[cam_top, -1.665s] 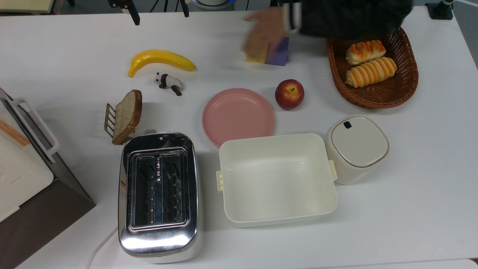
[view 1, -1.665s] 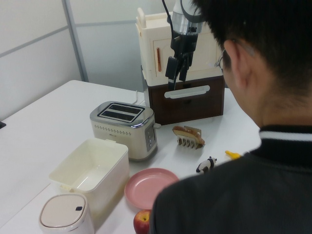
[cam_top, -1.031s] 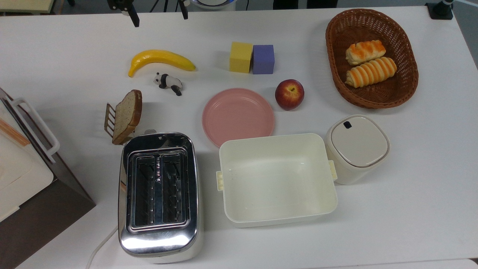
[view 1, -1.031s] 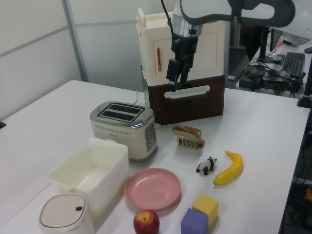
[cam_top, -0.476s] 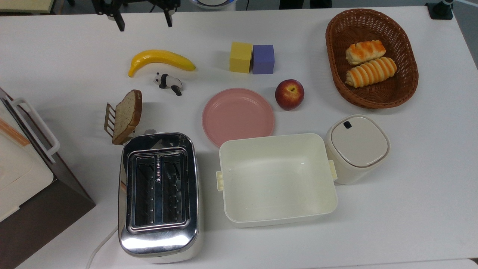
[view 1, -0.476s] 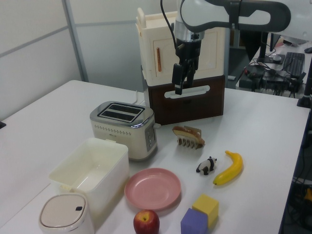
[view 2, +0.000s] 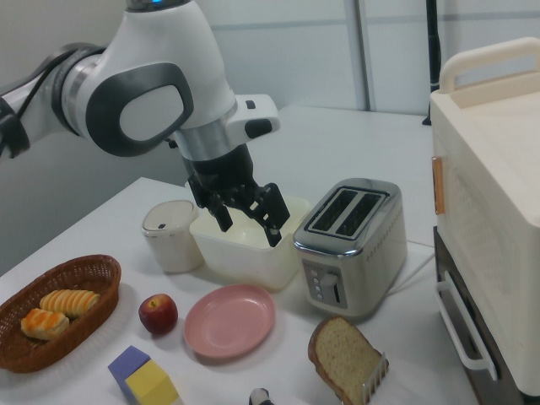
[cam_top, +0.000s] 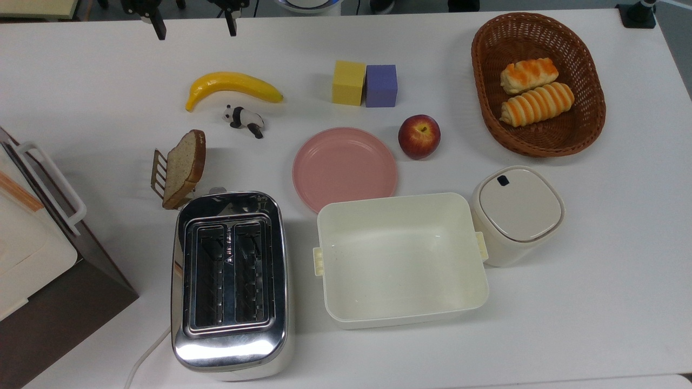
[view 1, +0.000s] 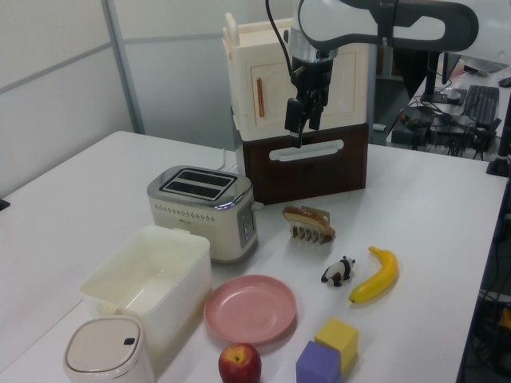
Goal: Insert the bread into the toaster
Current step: 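Move the gripper down toward the bread slice in the metal rack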
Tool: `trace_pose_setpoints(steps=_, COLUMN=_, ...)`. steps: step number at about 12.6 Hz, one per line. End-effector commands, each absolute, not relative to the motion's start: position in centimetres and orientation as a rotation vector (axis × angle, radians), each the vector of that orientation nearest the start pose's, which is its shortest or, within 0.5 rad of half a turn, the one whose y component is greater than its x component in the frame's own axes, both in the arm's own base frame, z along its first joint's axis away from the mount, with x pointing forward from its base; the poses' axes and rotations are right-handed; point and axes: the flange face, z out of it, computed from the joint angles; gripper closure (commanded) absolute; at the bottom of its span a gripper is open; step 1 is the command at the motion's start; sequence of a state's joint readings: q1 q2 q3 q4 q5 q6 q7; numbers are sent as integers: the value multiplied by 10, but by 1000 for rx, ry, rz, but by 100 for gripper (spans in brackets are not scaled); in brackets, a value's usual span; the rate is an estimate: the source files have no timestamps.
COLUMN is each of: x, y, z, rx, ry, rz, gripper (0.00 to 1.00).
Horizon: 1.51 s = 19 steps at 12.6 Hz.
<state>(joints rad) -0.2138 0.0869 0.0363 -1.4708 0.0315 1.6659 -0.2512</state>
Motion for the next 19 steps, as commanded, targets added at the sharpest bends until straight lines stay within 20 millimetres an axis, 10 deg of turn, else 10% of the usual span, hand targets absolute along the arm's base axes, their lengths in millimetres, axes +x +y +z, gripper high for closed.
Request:
trace_pose_setpoints(steps=1, x=590, y=-104, z=605, rx=-3131, ry=-260, rz=-127, gripper=0)
trace_pose_setpoints(steps=19, x=655, y=-124, z=436, rx=-3235, ry=-361, rz=157, gripper=0)
